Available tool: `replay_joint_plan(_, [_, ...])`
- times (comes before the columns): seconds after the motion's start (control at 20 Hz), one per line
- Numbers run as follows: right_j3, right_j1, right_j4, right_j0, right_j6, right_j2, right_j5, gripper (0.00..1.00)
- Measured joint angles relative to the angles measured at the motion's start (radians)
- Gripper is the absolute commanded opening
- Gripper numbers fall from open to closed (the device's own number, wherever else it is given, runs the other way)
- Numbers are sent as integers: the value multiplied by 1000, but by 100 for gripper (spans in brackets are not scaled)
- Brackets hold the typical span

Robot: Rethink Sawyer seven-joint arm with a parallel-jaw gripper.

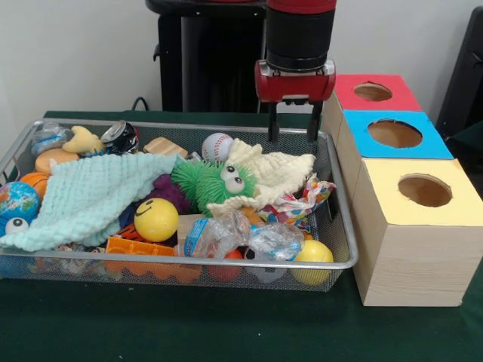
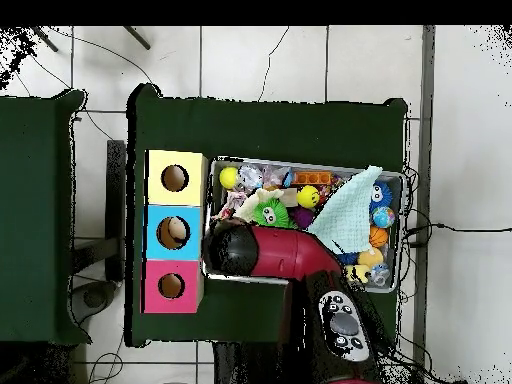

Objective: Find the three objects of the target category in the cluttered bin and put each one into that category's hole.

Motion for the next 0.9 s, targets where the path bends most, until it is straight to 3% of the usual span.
replay_joint_plan(0.9, [-198,104,-1,1,0,0,0,100])
